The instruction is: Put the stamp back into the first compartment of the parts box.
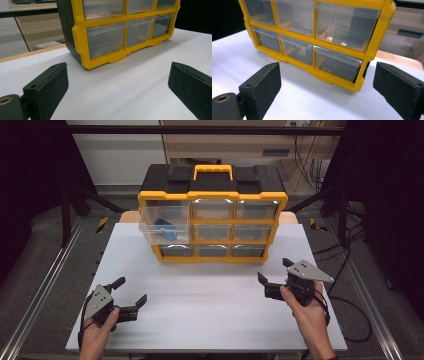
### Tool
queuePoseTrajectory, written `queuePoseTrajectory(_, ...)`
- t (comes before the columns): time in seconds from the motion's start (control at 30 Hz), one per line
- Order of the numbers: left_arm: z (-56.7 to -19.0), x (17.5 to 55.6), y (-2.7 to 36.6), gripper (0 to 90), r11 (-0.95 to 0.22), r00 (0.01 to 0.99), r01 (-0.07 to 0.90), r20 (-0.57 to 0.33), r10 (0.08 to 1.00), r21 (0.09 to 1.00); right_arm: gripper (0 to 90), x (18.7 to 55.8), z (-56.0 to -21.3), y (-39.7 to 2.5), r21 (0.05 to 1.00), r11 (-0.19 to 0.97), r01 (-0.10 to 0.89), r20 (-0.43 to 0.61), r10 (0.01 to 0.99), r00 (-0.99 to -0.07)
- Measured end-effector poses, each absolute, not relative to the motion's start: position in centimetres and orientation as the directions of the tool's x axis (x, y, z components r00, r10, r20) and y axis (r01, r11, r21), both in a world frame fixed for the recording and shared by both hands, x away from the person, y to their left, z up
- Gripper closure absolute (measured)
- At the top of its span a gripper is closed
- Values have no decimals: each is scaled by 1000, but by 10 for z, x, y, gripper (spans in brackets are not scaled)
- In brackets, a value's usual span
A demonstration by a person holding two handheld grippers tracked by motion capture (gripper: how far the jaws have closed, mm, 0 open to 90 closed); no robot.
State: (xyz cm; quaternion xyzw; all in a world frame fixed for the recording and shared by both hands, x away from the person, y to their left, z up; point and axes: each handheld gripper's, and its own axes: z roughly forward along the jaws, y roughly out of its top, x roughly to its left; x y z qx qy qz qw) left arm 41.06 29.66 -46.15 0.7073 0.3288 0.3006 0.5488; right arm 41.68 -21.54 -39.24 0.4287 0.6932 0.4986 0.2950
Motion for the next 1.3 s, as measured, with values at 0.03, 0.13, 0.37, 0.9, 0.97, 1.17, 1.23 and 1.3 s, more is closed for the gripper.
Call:
queuePoseTrajectory(0.03,-462,411,297,26,-181,603,135,64,795,974,77,416,-394,-216,943,132,305,24,888,-458)
queuePoseTrajectory(0.13,-461,411,296,26,-185,607,134,67,792,974,73,415,-399,-218,942,130,309,27,889,-457)
queuePoseTrajectory(0.37,-462,411,295,26,-186,606,136,67,792,973,73,411,-412,-219,941,138,310,24,883,-468)
queuePoseTrajectory(0.9,-462,411,293,26,-190,612,134,69,788,973,61,406,-440,-226,957,98,274,34,897,-440)
queuePoseTrajectory(0.97,-462,410,294,26,-189,612,133,69,788,973,62,406,-442,-226,957,91,274,41,897,-440)
queuePoseTrajectory(1.17,-463,411,293,26,-193,612,136,70,788,972,45,406,-452,-224,957,79,277,51,900,-432)
queuePoseTrajectory(1.23,-463,410,292,26,-194,614,134,72,786,972,45,405,-456,-223,957,80,280,50,901,-430)
queuePoseTrajectory(1.3,-463,410,292,26,-196,614,133,74,786,972,46,405,-460,-223,956,78,283,54,902,-429)
